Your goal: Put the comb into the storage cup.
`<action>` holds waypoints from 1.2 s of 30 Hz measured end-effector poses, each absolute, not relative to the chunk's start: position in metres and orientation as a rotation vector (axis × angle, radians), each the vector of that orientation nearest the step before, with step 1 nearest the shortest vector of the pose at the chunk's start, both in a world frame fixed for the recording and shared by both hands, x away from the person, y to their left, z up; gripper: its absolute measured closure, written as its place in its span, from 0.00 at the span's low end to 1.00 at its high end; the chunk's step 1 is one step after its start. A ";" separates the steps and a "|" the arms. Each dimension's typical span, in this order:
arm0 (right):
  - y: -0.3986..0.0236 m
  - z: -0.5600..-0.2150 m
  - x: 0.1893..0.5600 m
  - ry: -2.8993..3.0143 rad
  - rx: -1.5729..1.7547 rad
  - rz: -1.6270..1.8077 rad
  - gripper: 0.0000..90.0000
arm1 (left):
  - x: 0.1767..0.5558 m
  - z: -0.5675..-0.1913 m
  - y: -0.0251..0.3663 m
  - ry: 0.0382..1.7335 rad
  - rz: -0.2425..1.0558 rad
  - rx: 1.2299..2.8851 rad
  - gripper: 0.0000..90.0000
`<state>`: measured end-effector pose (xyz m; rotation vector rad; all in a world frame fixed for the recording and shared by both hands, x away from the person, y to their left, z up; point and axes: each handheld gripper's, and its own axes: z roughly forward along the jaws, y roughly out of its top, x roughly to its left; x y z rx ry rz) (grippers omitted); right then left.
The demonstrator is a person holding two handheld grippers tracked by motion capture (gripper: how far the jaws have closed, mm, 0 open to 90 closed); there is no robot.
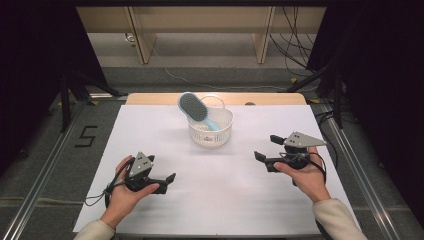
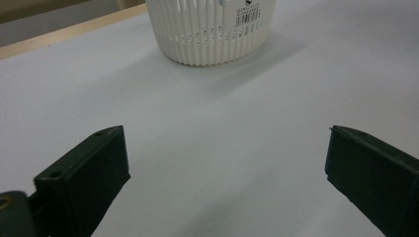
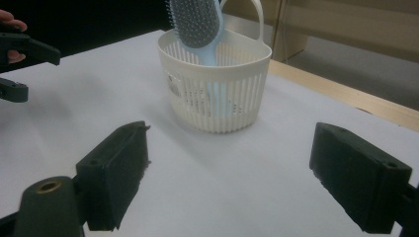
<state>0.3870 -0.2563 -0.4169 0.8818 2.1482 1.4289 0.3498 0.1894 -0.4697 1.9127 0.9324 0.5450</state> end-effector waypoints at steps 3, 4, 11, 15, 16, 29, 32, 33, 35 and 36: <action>-0.260 -0.419 0.383 2.138 0.881 1.435 0.18 | 0.350 -0.470 0.189 0.933 0.545 1.913 0.03; -0.262 -0.420 0.382 2.136 0.885 1.437 0.18 | 0.350 -0.470 0.189 0.933 0.545 1.913 0.03; -0.267 -0.427 0.375 2.143 0.899 1.436 0.18 | 0.350 -0.470 0.189 0.932 0.546 1.912 0.03; -0.270 -0.431 0.372 2.150 0.903 1.426 0.18 | 0.350 -0.470 0.189 0.932 0.546 1.914 0.03; -0.270 -0.432 0.372 2.150 0.904 1.430 0.18 | 0.350 -0.469 0.189 0.932 0.546 1.915 0.03; -0.280 -0.442 0.365 2.151 0.924 1.427 0.18 | 0.350 -0.470 0.190 0.931 0.545 1.917 0.03; -0.282 -0.444 0.363 2.145 0.931 1.429 0.18 | 0.350 -0.470 0.190 0.929 0.546 1.919 0.03; -0.283 -0.445 0.362 2.142 0.934 1.428 0.18 | 0.350 -0.470 0.189 0.929 0.547 1.919 0.03; -0.284 -0.446 0.361 2.140 0.936 1.429 0.18 | 0.349 -0.469 0.189 0.932 0.550 1.919 0.03; -0.285 -0.447 0.361 2.141 0.937 1.430 0.19 | 0.349 -0.469 0.189 0.933 0.550 1.920 0.03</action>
